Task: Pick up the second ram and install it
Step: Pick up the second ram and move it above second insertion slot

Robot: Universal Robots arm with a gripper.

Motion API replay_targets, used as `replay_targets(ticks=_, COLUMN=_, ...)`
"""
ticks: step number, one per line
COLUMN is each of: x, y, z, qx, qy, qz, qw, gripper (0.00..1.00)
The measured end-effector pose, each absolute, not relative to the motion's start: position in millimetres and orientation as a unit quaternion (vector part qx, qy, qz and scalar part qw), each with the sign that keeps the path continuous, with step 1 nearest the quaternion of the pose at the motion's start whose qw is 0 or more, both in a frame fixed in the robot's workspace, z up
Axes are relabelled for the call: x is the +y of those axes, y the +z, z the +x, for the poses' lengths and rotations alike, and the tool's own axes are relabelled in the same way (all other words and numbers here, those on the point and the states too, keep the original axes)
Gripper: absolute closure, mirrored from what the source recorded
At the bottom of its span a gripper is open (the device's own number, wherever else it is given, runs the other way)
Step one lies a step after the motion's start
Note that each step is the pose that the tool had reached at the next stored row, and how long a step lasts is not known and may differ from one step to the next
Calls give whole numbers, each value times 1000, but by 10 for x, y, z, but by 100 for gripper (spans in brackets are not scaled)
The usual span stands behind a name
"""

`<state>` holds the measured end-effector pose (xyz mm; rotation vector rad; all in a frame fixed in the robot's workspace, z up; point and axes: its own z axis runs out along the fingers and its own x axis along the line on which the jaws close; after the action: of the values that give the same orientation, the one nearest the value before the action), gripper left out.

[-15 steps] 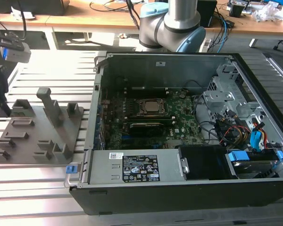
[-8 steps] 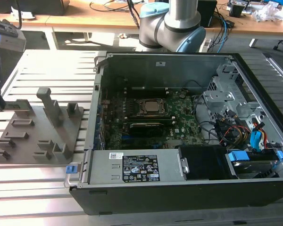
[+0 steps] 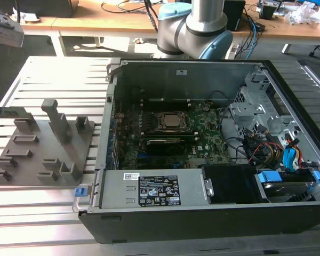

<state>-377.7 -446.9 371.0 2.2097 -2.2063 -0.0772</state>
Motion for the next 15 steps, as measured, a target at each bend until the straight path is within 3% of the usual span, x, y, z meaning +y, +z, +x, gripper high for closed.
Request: replay_targets(ticks=15, x=-4469, y=4047, z=-3775, qx=-706, qy=-25, qz=707, qw=9, gripper=86)
